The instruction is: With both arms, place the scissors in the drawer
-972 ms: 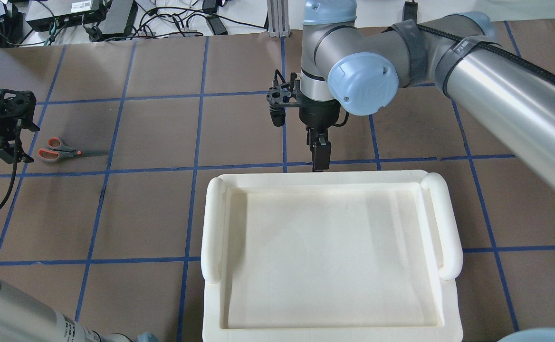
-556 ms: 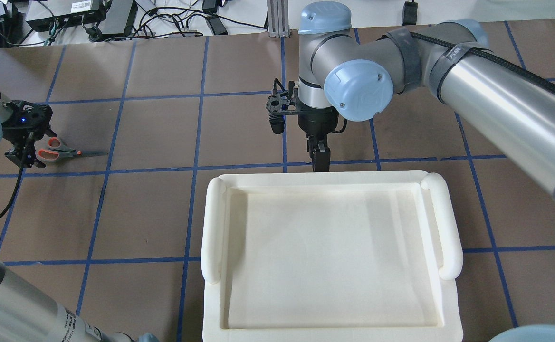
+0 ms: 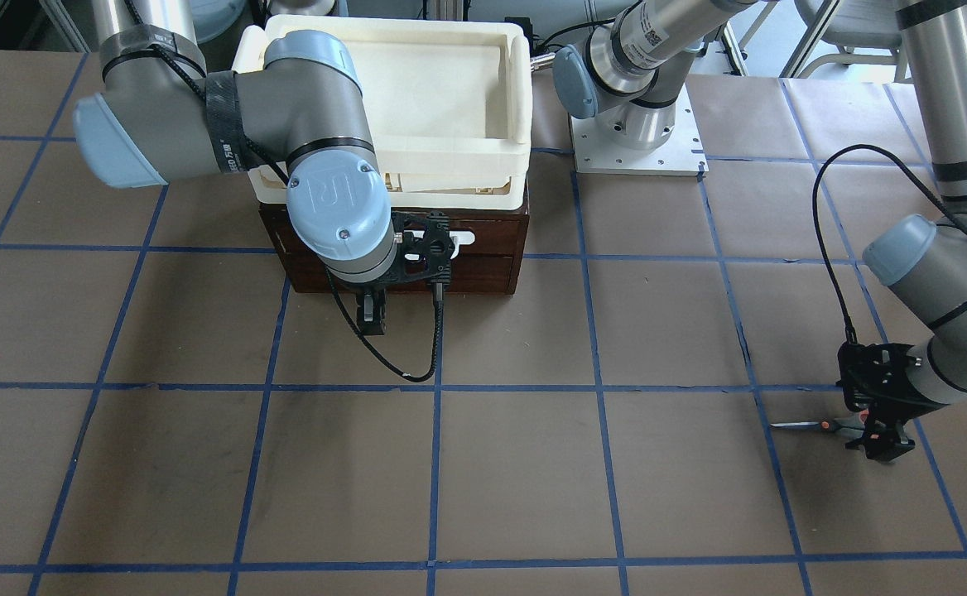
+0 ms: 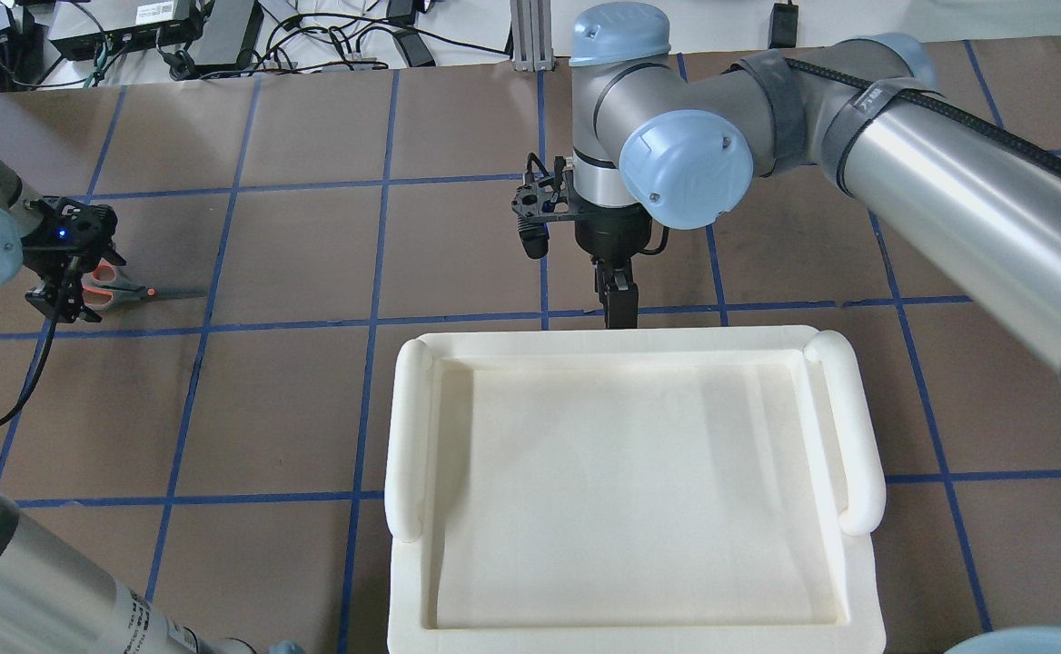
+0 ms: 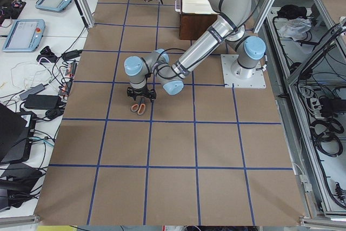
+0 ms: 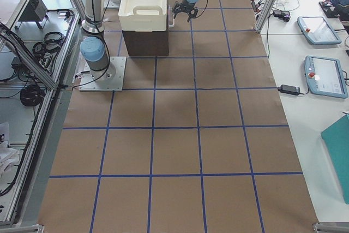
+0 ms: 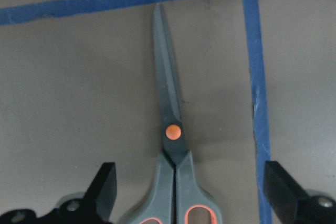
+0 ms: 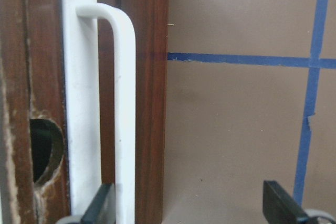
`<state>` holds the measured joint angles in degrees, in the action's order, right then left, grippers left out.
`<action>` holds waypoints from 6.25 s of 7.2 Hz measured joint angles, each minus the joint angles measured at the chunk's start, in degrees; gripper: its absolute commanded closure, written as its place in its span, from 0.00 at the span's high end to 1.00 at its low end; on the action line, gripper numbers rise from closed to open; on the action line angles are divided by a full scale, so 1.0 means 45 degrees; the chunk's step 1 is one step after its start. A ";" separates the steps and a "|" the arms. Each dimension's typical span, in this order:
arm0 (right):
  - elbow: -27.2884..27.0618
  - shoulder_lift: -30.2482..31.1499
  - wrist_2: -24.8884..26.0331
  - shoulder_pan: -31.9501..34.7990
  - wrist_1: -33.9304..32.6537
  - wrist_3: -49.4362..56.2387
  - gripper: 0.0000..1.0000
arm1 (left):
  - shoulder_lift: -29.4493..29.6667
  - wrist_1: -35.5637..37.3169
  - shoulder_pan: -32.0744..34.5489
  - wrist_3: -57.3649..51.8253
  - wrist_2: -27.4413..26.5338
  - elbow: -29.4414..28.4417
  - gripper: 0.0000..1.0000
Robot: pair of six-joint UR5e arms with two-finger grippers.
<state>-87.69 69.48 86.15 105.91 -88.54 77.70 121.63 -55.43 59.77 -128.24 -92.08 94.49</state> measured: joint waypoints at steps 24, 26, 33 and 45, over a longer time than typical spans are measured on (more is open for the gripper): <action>-0.0443 -0.0657 0.1006 -0.0132 -0.6987 0.0278 1.00 | -0.0085 0.0296 -0.0216 -0.0078 0.0530 -0.0188 0.11; -0.0439 -0.0670 0.1015 -0.0140 -0.7724 0.0402 1.00 | -0.0510 0.0149 -0.0095 0.0061 0.0530 -0.0242 0.10; -0.0174 -0.1037 0.0954 -0.0377 -0.8979 0.0325 1.00 | -0.3053 -0.4498 0.0885 0.2621 0.1209 -0.1415 0.10; 0.1013 0.5038 0.0384 -0.3470 0.0898 -1.5806 1.00 | -0.4504 -0.6180 0.8557 1.1590 0.1588 -0.1496 0.11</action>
<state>-83.13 92.15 87.88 90.29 -84.50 6.57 101.36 -83.24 98.27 -76.09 -84.93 87.76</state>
